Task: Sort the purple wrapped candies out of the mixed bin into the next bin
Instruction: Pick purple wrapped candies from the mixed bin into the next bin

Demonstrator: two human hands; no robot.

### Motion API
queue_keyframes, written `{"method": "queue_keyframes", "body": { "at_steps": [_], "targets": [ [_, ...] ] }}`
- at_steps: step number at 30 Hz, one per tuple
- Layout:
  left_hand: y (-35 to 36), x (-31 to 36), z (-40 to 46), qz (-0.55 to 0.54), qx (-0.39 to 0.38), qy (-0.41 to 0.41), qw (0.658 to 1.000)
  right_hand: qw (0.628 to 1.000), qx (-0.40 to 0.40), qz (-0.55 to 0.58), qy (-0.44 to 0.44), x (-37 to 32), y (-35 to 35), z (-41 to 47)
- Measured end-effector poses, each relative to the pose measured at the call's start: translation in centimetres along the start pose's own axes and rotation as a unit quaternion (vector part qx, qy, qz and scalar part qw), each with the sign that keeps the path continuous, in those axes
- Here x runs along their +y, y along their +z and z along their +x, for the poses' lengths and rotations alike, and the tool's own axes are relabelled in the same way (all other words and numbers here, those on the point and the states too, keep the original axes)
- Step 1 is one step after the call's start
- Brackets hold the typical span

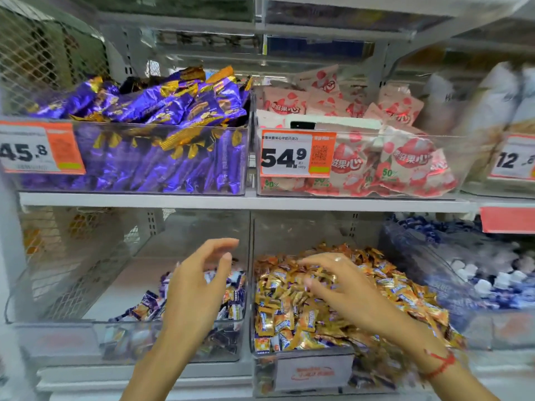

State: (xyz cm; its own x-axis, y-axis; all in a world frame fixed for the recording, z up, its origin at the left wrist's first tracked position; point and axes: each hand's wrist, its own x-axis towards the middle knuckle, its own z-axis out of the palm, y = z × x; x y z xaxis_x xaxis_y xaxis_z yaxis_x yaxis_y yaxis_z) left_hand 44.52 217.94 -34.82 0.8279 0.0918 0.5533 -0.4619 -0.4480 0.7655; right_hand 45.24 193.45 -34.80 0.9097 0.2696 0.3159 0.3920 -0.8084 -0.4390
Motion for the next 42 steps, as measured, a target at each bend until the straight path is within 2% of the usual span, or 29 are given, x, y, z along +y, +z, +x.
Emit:
{"method": "queue_keyframes", "body": {
  "at_steps": [2,4,7,9,12,15,25,28,31,33,35,37,38,39,41,42],
  "targets": [
    [2.9,2.3,-0.1,-0.037,-0.066,0.037,0.996,0.993,0.077,-0.069,0.053,4.3,-2.1,-2.5],
    [6.7,3.6,0.2,-0.041,-0.177,0.058,0.982,0.973,0.15,-0.143,0.099,7.6,-3.8,-4.6],
    [13.3,4.3,1.1,0.013,-0.362,0.117,0.925,0.963,0.189,-0.144,0.13,9.9,-5.2,-6.7],
    [17.5,4.7,1.3,0.1,-0.44,0.184,0.873,0.957,0.212,-0.143,0.135,10.6,-5.6,-7.6],
    [22.3,5.4,1.8,0.276,-0.461,0.265,0.8,0.947,0.257,-0.127,0.147,11.8,-5.5,-8.2],
    [24.0,5.2,1.9,0.358,-0.472,0.249,0.766,0.95,0.242,-0.109,0.165,12.3,-5.2,-8.2],
    [17.2,0.4,3.6,0.415,-0.432,0.14,0.789,0.955,0.182,-0.114,0.207,11.6,-5.6,-8.9],
    [15.5,-0.4,3.7,0.459,-0.415,0.098,0.779,0.955,0.202,-0.114,0.183,11.7,-5.4,-9.2],
    [15.0,0.4,3.3,0.503,-0.403,0.099,0.758,0.949,0.239,-0.096,0.18,11.5,-5.6,-9.3],
    [16.0,1.7,3.5,0.486,-0.374,0.13,0.779,0.948,0.254,-0.082,0.174,11.3,-5.7,-9.3],
    [17.9,2.8,3.9,0.426,-0.336,0.153,0.826,0.941,0.287,-0.075,0.164,11.3,-5.7,-9.0],
    [19.6,3.3,4.4,0.368,-0.291,0.14,0.872,0.925,0.337,-0.092,0.148,11.4,-5.7,-8.7],
    [20.2,3.3,4.8,0.372,-0.288,0.124,0.874,0.921,0.35,-0.095,0.143,11.3,-5.7,-8.4],
    [20.7,3.0,5.0,0.399,-0.303,0.106,0.859,0.923,0.348,-0.093,0.138,11.1,-5.7,-8.1],
    [21.2,2.4,5.2,0.442,-0.346,0.068,0.825,0.942,0.3,-0.083,0.127,10.4,-5.5,-7.3],
    [21.2,2.2,5.1,0.438,-0.353,0.055,0.825,0.954,0.261,-0.076,0.126,10.2,-5.3,-6.9]
  ]
}}
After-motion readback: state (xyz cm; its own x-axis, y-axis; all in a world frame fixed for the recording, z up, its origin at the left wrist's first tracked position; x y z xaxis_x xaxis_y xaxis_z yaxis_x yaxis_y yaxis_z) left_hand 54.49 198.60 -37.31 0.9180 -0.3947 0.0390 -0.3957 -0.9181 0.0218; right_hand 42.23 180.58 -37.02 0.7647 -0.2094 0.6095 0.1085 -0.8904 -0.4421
